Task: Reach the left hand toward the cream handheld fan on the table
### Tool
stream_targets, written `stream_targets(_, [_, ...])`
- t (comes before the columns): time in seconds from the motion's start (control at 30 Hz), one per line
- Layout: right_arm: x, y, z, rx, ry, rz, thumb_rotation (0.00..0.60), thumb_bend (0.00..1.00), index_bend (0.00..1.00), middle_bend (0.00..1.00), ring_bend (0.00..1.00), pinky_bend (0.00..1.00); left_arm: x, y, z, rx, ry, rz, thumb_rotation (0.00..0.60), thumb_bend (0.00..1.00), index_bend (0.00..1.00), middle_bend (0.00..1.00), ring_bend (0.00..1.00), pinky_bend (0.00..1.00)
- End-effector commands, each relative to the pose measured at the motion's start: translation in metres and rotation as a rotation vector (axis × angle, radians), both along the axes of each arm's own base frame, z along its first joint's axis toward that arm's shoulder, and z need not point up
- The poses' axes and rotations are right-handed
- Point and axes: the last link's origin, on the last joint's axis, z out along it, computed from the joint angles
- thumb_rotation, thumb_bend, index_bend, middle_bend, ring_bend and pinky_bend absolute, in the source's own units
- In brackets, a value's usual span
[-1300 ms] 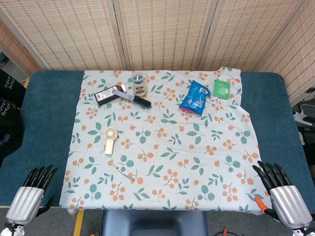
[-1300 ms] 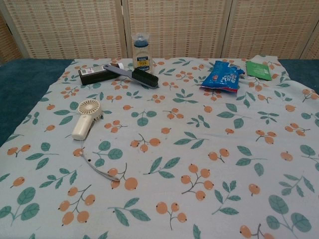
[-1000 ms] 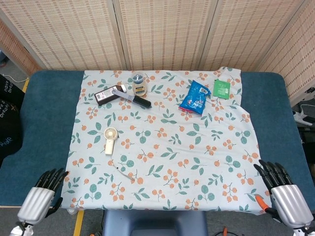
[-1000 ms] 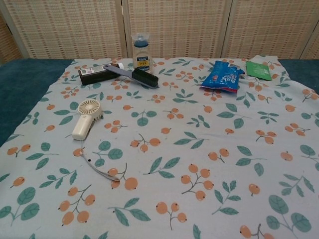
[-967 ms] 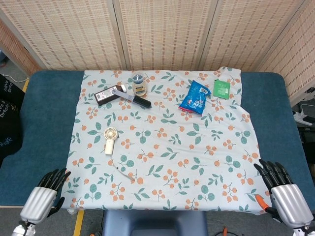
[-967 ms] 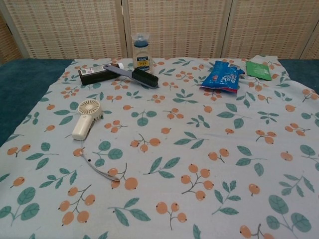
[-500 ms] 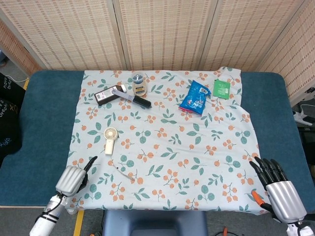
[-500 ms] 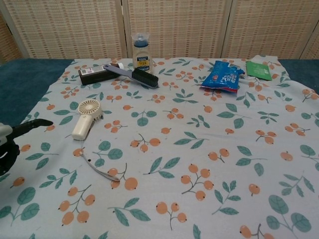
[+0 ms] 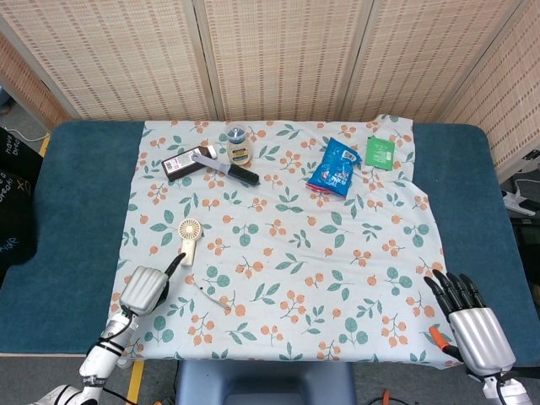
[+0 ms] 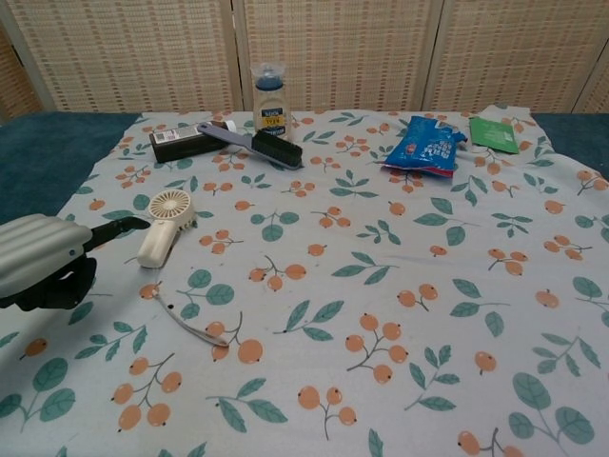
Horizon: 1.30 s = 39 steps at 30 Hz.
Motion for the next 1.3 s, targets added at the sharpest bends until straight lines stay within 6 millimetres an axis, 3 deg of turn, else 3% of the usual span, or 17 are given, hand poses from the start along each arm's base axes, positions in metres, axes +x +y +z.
stream_targets(0.03, [-0.001,0.0,0.001,-0.006,0.003,-0.009,0.6,0.21,0.0,0.0,0.0,0.0,0.003,0.014,-0.009,0.012,0.031,-0.027,0.6,0.91,0.0,0.96,0.89,1.0])
stream_targets(0.37, [-0.003,-0.002,0.002,-0.012,0.011,-0.023,0.6,0.21,0.0,0.0,0.0,0.0,0.003,0.03,-0.017,0.003,0.063,-0.021,0.6,0.92,0.0,0.96,0.89,1.0])
stream_targets(1.3, [-0.003,-0.001,0.003,-0.016,0.013,-0.029,0.6,0.21,0.0,0.0,0.0,0.0,-0.008,0.037,-0.015,0.005,0.122,0.01,0.6,0.92,0.0,0.97,0.9,1.0])
